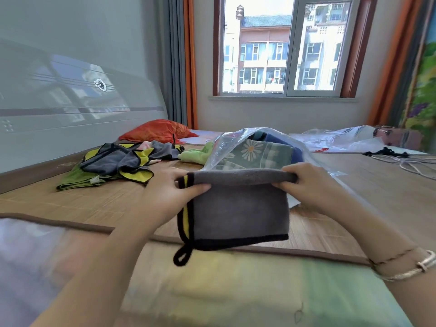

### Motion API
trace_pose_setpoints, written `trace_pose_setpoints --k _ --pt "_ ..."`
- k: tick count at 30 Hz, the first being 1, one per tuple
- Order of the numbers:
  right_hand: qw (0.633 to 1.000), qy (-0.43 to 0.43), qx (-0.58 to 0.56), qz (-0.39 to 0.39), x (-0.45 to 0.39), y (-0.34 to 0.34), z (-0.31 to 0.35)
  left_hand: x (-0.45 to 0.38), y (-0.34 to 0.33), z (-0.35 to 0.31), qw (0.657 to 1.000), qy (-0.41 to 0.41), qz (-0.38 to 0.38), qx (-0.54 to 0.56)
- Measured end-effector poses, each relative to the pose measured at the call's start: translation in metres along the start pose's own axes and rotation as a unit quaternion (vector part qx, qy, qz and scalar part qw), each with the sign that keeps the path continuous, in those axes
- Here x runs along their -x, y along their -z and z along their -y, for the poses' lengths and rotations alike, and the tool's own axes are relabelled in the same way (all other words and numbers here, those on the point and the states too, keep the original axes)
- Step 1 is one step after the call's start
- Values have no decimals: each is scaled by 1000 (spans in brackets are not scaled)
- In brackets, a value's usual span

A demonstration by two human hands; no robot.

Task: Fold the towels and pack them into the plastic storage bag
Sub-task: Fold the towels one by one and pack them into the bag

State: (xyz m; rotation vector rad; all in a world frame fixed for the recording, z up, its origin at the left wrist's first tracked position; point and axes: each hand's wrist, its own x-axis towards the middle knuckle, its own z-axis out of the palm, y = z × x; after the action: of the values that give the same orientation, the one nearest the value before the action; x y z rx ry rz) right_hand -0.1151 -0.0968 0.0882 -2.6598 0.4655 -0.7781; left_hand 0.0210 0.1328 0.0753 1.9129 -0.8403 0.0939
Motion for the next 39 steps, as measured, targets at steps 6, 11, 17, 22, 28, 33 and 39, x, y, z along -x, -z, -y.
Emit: trace_pose_setpoints --k 6,11,17,22,28,33,39 --pt "937 -221 -270 20 -66 -10 -43 -90 -75 -6 958 -15 -86 -274" --pt "836 -262 -482 -25 -125 -58 -67 -149 -106 18 917 -47 -109 -380" --pt "961 -60 -270 26 -173 -124 -75 -168 -112 56 925 -184 -112 -313" --pt "974 120 168 90 -168 -178 -92 -164 -112 67 921 -248 -77 -291" --pt "964 70 239 95 -223 -214 -88 -154 -123 62 920 -306 -68 -235" --pt "965 56 240 88 -258 -236 -70 -162 -101 79 938 -274 -45 -206" --pt "965 114 224 74 -208 -203 -69 -161 -95 76 955 -219 -18 -198"
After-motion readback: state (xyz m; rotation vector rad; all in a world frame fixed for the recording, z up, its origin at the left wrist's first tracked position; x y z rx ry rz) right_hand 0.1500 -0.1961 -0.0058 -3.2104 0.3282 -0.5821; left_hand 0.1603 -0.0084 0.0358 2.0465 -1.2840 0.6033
